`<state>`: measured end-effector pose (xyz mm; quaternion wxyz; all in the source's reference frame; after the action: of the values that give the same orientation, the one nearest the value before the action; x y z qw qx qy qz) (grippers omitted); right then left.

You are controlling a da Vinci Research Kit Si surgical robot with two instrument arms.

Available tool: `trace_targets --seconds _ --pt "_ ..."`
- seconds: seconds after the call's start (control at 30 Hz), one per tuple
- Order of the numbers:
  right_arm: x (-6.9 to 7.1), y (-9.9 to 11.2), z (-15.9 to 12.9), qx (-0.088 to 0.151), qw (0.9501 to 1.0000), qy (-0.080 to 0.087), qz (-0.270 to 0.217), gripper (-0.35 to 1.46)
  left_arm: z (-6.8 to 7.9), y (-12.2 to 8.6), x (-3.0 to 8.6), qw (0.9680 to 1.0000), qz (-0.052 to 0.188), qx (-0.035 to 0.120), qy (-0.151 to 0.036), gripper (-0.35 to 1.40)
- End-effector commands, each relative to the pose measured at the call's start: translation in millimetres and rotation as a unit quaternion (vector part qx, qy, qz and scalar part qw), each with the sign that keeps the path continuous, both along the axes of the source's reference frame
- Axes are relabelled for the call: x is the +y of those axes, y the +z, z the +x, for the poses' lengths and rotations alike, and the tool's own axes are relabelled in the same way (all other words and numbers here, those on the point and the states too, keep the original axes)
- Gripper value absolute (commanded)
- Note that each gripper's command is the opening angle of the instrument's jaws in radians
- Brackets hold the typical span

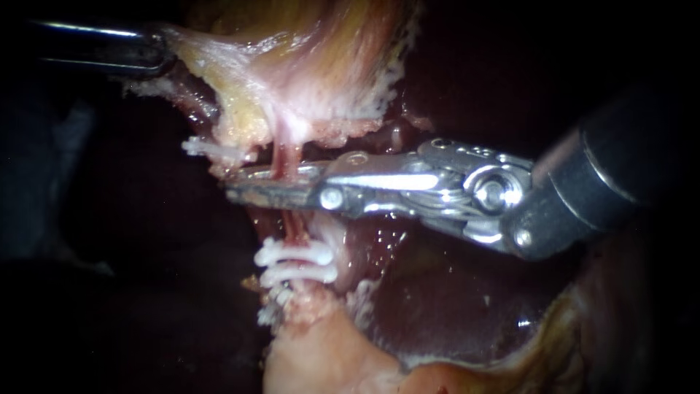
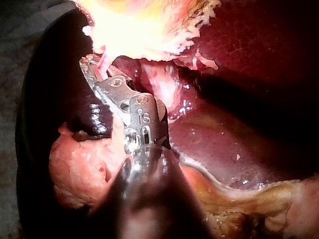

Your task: Going back third clip right tube

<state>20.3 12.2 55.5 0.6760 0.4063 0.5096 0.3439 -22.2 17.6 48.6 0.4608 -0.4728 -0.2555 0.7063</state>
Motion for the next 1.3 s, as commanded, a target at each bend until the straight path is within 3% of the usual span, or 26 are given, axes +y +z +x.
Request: trace_targets --seconds 0.03,0.13,0.2,0.27,0.37,0.57,0.7,0.9,1.13,1.23,1.3 --pt "0.0 0.1 -0.1 0.0 1.0 0.0 0.0 -0.35 0.0 0.0 0.0 1.0 0.0 0.0 0.0 -0.35" --pt "-0.1 0.1 -0.1 -0.005 0.9999 -0.008 0.0 -0.35 0.0 0.0 0.0 1.0 0.0 0.0 0.0 -0.35" --pt "-0.4 0.2 0.0 -0.01 0.9999 -0.013 -0.001 0.03 0.0 0.0 0.0 1.0 0.0 0.0 0.0 -0.35" --pt "-0.4 0.3 0.2 -0.009 0.9999 -0.013 -0.004 0.22 0.0 0.0 0.0 1.0 0.0 0.0 0.0 -0.35" --pt "-0.4 0.4 0.7 -0.006 0.9996 -0.015 -0.021 0.37 0.0 0.0 0.0 1.0 0.0 0.0 0.0 -0.35" --pt "-0.6 1.2 1.0 -0.006 0.9985 -0.021 -0.05 0.43 0.0 0.0 0.0 1.0 0.0 0.0 0.0 -0.35" --pt "-0.6 2.9 0.8 -0.031 0.9944 -0.028 -0.096 0.45 -0.1 0.0 -0.1 1.0 0.0 0.0 0.0 -0.35" --pt "0.2 5.9 0.1 -0.053 0.9909 -0.007 -0.123 0.49 -0.1 0.0 -0.1 1.0 -0.001 0.0 0.0 -0.35" --pt "0.7 6.2 -0.7 -0.047 0.987 -0.012 -0.153 0.49 -0.2 0.0 -0.2 1.0 -0.001 0.001 -0.001 -0.35" --pt "0.6 6.0 -1.1 -0.039 0.9815 -0.022 -0.186 0.49 -0.2 0.0 -0.2 1.0 -0.001 0.001 -0.001 -0.35" --pt "0.3 5.7 -2.0 -0.03 0.974 -0.034 -0.222 0.49 -0.2 -0.1 -0.2 1.0 -0.001 0.001 -0.001 -0.35"
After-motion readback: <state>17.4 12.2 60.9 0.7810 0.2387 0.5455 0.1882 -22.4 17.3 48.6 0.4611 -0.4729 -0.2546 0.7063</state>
